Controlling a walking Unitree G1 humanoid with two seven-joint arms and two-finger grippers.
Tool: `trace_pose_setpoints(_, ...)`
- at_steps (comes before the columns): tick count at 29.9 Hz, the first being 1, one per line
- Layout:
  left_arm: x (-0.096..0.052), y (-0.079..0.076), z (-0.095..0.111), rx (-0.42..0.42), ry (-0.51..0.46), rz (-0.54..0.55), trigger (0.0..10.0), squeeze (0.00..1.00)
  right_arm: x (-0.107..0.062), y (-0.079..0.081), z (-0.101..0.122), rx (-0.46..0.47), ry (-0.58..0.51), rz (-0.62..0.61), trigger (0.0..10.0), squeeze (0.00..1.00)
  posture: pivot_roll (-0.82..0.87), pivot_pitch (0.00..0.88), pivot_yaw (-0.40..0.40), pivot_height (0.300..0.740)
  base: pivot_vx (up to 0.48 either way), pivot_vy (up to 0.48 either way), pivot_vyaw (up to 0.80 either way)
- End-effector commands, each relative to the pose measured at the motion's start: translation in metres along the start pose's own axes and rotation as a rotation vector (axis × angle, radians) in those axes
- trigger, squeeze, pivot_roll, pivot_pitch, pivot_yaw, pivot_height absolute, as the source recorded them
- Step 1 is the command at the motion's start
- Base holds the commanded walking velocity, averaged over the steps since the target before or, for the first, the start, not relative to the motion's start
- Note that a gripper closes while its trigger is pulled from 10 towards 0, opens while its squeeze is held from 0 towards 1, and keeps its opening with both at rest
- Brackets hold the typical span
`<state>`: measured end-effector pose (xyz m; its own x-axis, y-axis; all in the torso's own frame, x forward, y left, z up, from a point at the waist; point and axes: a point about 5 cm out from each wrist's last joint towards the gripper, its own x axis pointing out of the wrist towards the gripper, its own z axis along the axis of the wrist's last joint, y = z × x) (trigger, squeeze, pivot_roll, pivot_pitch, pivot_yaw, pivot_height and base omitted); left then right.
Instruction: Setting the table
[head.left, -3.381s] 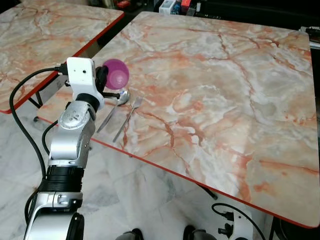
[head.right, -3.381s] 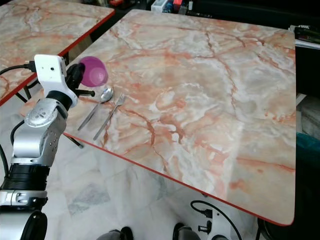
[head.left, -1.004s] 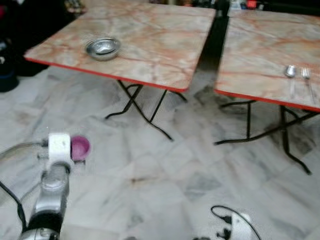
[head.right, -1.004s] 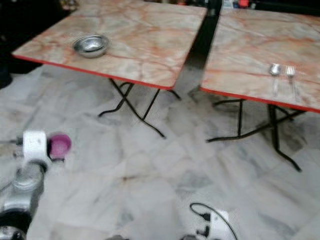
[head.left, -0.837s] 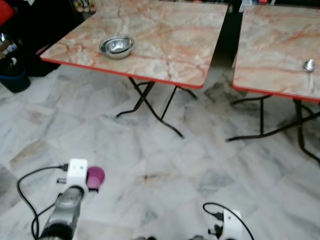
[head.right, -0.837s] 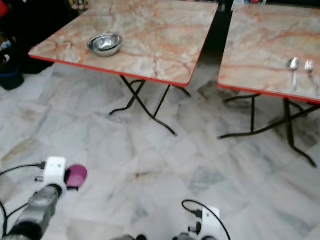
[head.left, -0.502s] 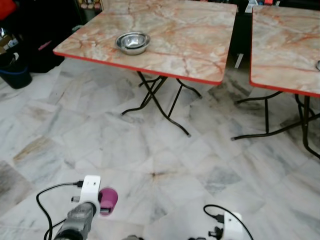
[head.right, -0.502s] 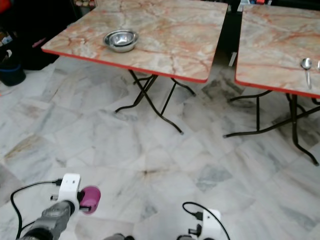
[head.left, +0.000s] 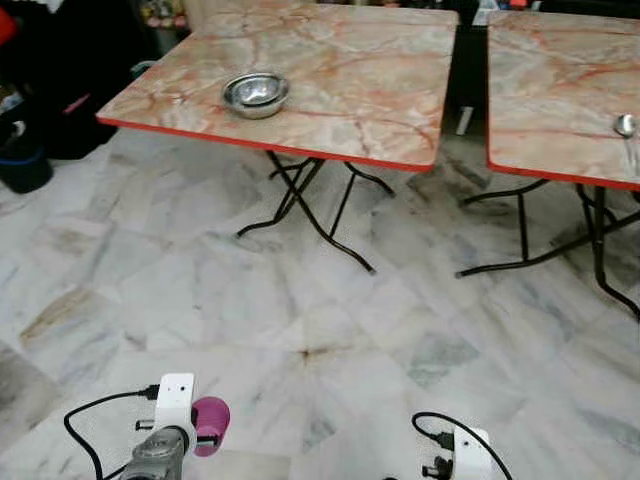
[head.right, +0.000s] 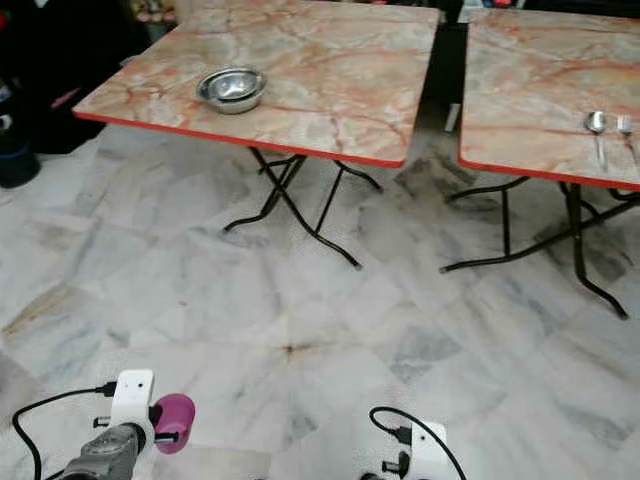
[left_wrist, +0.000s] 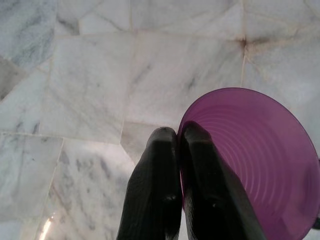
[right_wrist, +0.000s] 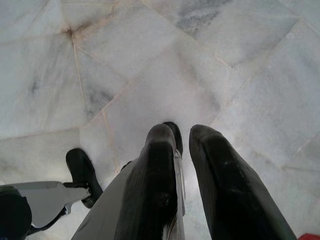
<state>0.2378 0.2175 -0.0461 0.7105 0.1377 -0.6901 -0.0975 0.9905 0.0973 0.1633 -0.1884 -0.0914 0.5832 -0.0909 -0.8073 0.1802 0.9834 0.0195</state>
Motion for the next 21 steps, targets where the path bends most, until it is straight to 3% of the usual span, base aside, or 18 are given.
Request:
trace_pose_setpoints(1, -0.002, 0.005, -0.01, -0.007, 0.032, 0.026, 10.0, 0.0, 0.0, 0.003, -0.002, 0.001, 0.004, 0.007, 10.0, 0.0, 0.0, 0.154, 0.056, 0.74, 0.48, 0.0, 0.0)
trace_pose_setpoints(9, -0.004, 0.008, -0.018, -0.025, 0.047, 0.039, 10.0, 0.0, -0.001, 0.003, -0.003, 0.011, 0.01, 0.007, 10.0, 0.0, 0.0, 0.156, 0.054, 0.74, 0.48, 0.0, -0.33)
trace_pose_setpoints(21, -0.006, 0.007, -0.025, -0.035, 0.066, 0.029, 10.0, 0.0, -0.001, 0.002, -0.003, 0.011, 0.002, 0.003, 10.0, 0.0, 0.0, 0.158, 0.053, 0.74, 0.48, 0.0, 0.0)
